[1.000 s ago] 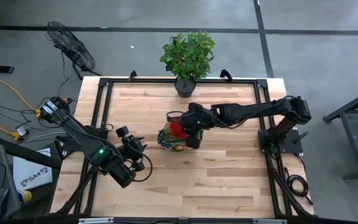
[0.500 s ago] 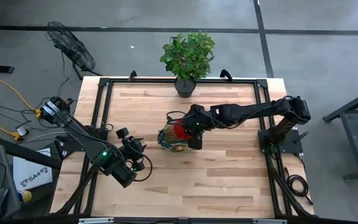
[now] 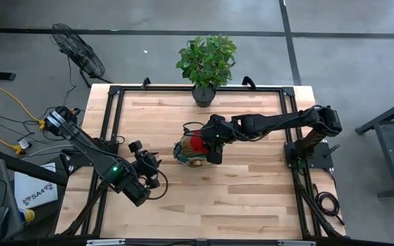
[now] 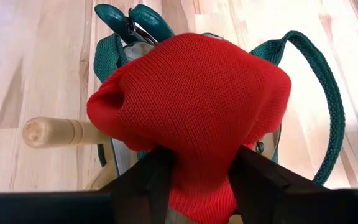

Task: Pick & Place Garden tools in Gardening bag
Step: Put the red gloves into the gardening bag, then return to Home Position

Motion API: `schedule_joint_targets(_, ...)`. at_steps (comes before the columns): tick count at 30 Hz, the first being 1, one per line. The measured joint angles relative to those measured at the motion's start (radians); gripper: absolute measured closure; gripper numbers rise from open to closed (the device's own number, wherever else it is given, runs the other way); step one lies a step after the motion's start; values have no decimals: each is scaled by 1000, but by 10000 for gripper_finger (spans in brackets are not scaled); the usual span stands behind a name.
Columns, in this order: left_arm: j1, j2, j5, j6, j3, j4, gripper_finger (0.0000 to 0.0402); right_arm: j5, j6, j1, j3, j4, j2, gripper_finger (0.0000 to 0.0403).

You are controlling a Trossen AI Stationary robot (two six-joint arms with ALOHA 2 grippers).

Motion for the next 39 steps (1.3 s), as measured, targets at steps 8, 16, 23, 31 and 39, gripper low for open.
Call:
schedule_joint_targets(8, 0, 0, 58, 0, 0, 61, 268, 0, 4, 0, 0, 0, 0, 228)
schedule_joint_targets(16, 0, 0, 69, -2, 0, 63, 268, -28, 3, 0, 0, -1, 0, 166)
schedule_joint_targets(23, 0, -2, 85, -3, 0, 91, 268, -98, -39, 1, 0, -25, -12, 122)
schedule_joint_targets(31, 0, -82, 53, 28, 1, 93, 268, -4, -50, 3, -4, -199, -77, 117)
schedule_joint_targets(39, 0, -278, 37, 186, -173, 323, 268, -142, -65, 16, -185, -52, -340, 117)
